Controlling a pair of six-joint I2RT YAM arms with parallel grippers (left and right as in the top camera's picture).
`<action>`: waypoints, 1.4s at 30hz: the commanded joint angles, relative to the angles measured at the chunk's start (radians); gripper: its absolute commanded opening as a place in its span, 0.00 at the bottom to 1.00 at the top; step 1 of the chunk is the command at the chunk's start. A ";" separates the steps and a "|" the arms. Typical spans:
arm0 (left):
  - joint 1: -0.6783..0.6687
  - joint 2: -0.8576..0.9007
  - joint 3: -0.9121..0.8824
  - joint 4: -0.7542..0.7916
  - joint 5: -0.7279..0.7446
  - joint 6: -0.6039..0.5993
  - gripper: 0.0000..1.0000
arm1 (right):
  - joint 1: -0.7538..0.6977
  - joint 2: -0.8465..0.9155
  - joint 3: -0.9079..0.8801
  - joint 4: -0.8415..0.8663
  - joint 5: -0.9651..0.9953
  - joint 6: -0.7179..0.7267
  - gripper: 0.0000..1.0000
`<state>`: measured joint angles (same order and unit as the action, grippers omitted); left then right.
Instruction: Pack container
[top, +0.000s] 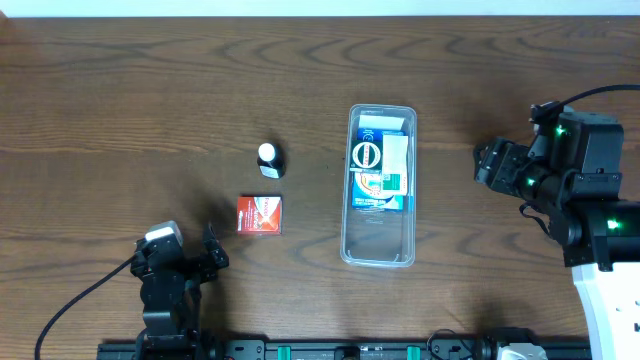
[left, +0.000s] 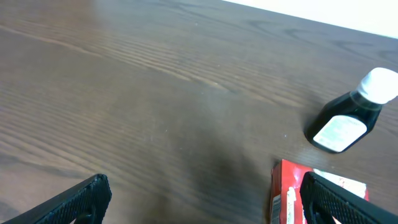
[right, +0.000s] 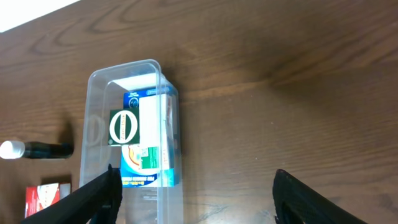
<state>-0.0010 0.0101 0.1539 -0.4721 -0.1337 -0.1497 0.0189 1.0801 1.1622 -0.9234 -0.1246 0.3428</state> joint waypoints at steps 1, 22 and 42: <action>0.004 -0.003 -0.017 0.008 0.035 -0.010 0.98 | 0.006 0.005 0.001 0.005 -0.009 -0.034 0.77; 0.004 0.866 0.615 -0.251 0.214 -0.011 0.98 | -0.003 0.005 0.001 0.014 0.094 0.021 0.99; -0.084 1.267 0.764 -0.324 0.428 0.080 0.98 | -0.130 0.005 0.001 -0.016 0.154 0.132 0.99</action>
<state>-0.0463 1.2808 0.8936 -0.7952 0.2646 -0.1440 -0.1055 1.0855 1.1614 -0.9367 0.0189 0.4610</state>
